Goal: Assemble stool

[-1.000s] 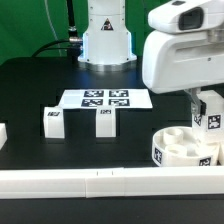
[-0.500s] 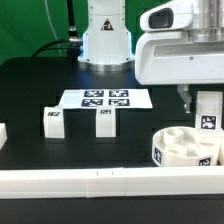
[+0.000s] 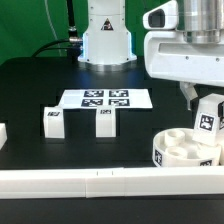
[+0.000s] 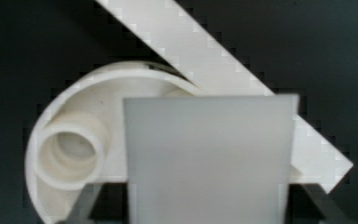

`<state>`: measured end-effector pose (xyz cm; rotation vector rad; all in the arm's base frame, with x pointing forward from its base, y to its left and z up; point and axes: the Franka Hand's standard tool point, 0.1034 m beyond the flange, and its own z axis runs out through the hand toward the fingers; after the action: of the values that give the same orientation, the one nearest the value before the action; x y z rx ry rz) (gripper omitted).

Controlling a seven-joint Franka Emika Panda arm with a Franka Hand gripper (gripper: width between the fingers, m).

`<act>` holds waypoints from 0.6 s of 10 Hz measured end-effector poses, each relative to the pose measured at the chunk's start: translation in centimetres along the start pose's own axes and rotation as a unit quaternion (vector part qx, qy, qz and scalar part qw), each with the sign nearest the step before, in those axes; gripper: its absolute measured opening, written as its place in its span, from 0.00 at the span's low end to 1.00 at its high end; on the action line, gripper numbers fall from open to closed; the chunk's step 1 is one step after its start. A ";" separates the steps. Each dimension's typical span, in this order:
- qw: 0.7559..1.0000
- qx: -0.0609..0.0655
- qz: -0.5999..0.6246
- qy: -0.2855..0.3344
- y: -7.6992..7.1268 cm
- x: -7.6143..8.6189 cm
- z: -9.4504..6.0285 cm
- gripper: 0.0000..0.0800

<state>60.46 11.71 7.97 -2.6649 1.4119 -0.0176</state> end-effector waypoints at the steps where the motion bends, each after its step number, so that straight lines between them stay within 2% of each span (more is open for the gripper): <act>1: 0.999 0.001 0.038 0.000 0.0 0.0 0.0 0.42; 6: 0.985 0.009 0.174 -0.018 -0.1 0.0 0.0 0.42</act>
Offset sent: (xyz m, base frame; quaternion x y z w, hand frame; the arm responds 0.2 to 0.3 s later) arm 0.0061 -0.0079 -0.0015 -0.0066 -0.0090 0.0884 0.9960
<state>60.52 11.72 7.94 -2.3541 1.8307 0.0513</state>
